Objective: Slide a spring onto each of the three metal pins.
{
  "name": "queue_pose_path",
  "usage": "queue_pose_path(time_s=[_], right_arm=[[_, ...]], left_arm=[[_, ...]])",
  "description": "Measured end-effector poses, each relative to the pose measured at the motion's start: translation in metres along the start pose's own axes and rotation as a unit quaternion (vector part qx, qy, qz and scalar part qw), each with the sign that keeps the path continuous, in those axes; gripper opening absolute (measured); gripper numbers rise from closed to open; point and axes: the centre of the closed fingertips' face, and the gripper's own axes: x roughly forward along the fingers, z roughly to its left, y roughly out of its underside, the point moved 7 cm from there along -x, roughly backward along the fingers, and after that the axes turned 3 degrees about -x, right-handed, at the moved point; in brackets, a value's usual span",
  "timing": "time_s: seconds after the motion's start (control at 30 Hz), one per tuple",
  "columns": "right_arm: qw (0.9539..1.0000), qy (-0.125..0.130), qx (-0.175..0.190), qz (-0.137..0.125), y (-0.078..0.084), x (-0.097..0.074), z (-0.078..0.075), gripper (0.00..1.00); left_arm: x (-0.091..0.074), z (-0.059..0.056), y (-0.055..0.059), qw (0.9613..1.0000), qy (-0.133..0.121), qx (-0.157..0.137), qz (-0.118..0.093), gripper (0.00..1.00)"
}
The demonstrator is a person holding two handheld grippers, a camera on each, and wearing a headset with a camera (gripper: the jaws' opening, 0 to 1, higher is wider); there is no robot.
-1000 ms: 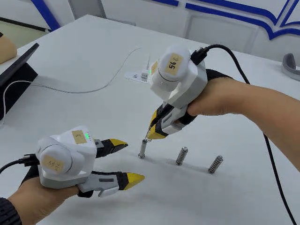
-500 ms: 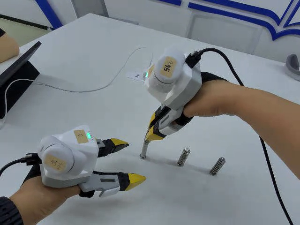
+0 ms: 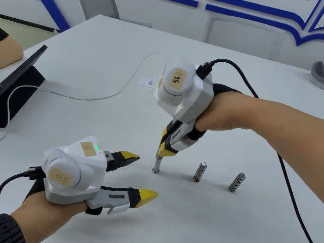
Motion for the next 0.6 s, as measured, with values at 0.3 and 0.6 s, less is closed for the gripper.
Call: queue_pose_path(time_s=[0.3,0.6], right_arm=[[0.9999,-0.002,0.008,0.008,0.003,0.013,0.0,0.12],[0.9998,-0.002,0.015,0.009,0.006,0.022,0.002,0.12]], left_arm=[[-0.001,0.001,0.001,1.0,-0.001,-0.001,0.001,0.53],[-0.002,0.001,0.001,1.0,-0.002,-0.001,0.003,0.53]])
